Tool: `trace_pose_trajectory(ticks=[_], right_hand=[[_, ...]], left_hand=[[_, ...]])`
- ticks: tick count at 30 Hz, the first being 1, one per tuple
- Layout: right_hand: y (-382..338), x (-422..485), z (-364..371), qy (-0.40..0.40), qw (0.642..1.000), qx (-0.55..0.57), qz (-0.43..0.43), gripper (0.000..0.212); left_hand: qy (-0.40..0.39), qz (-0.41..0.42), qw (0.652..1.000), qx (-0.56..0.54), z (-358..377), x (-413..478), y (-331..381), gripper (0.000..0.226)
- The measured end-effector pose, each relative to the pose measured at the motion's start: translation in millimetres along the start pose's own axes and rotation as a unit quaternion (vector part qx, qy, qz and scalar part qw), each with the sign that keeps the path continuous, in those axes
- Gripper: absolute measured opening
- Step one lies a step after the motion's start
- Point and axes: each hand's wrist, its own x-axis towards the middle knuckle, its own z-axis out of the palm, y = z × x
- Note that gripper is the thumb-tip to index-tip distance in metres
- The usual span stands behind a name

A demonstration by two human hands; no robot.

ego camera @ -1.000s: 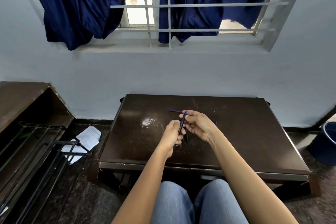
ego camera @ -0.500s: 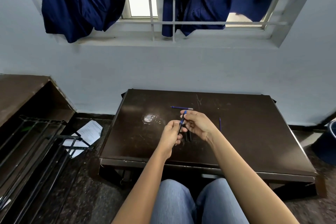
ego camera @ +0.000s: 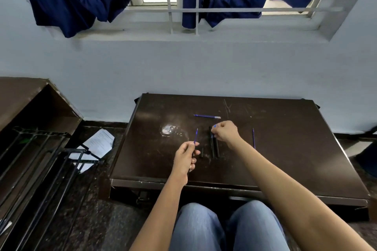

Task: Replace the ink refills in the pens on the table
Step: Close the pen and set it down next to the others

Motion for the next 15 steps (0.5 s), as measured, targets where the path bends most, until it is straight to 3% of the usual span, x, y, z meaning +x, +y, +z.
trace_pose_trajectory(ticks=[2, 7, 15], right_hand=[[14.6, 6.0, 8.8, -0.002, 0.991, -0.131, -0.032, 0.005], [31.8, 14.8, 33.9, -0.038, 0.957, -0.278, -0.069, 0.016], [47.9, 27.0, 62.4, -0.043, 0.936, -0.345, -0.057, 0.02]], left_hand=[[0.002, -0.015, 1.0, 0.005, -3.7, 6.6, -3.4, 0.019], [0.002, -0.031, 0.999, 0.02, -6.7, 19.7, -8.6, 0.022], [0.011, -0.058, 0.998, 0.02, -4.4, 40.7, -17.1, 0.022]])
